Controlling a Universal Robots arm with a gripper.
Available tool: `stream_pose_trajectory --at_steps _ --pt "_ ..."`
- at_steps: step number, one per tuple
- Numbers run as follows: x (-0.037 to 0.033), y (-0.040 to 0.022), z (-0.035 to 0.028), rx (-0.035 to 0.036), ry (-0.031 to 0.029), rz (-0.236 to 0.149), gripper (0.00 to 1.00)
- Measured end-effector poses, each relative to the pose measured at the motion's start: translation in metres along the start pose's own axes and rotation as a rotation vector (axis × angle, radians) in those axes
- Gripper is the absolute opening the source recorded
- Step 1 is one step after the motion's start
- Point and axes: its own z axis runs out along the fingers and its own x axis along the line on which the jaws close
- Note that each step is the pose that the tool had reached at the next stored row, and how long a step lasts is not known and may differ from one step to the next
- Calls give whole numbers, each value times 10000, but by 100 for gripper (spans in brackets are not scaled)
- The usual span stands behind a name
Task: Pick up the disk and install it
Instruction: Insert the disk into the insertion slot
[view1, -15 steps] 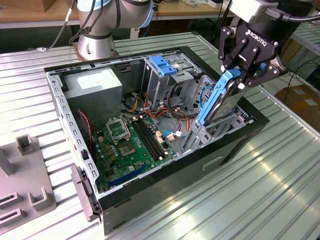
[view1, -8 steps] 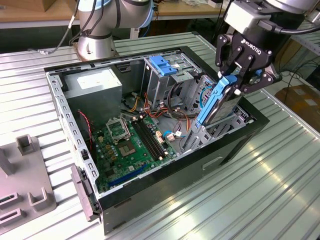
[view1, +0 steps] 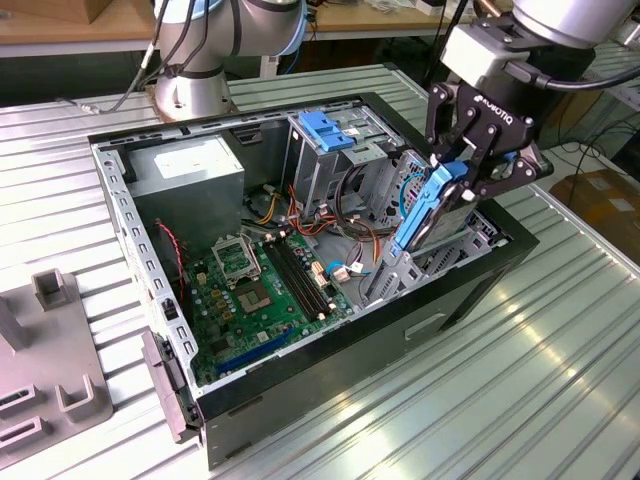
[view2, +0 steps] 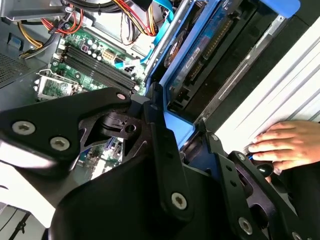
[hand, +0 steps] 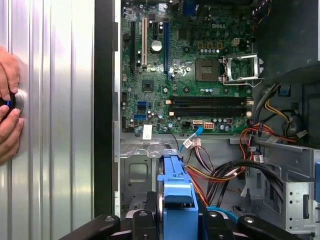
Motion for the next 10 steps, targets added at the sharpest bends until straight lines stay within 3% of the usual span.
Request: stream_pose_trajectory --at_steps 10 --pt "7 -13 207 -152 1 4 37"
